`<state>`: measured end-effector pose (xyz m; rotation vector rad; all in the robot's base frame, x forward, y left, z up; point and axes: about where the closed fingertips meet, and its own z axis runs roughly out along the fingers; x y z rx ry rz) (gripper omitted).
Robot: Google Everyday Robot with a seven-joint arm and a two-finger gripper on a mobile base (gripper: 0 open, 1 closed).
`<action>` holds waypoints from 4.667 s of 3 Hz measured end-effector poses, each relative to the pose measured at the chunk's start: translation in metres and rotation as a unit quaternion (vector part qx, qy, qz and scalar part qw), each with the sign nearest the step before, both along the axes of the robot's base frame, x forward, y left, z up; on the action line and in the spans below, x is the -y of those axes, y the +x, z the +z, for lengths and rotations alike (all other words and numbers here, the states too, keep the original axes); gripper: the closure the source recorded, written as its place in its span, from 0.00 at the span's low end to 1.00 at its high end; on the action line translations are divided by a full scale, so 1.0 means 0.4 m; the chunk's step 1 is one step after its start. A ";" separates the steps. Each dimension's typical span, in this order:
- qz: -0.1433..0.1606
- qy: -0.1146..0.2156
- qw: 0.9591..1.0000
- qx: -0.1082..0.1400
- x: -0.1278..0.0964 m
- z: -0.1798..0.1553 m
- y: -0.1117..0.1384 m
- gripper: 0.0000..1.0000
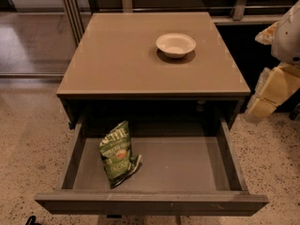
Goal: Pick green jalapeno chip bag from top drawer and place on counter
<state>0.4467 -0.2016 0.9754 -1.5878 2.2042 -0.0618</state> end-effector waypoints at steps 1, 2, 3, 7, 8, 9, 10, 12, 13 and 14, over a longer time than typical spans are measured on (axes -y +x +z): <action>-0.055 0.085 0.994 0.034 -0.045 -0.012 0.052 0.00; -0.111 0.178 0.976 0.056 -0.088 -0.025 0.120 0.00; -0.148 0.256 0.954 0.054 -0.113 -0.049 0.201 0.00; -0.172 0.278 0.933 -0.148 -0.230 -0.396 0.190 0.00; -0.175 0.285 0.926 -0.176 -0.267 -0.460 0.173 0.00; -0.163 0.287 0.931 -0.154 -0.307 -0.497 0.160 0.00; -0.154 0.288 0.941 -0.089 -0.362 -0.529 0.167 0.00; -0.143 0.289 0.945 -0.055 -0.424 -0.573 0.203 0.00; -0.154 0.307 0.938 -0.054 -0.437 -0.604 0.190 0.00; -0.129 0.343 0.927 -0.085 -0.548 -0.654 0.180 0.00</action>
Offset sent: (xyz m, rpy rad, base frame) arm 0.0952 0.0487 -0.0082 0.6129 -0.2078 -0.3771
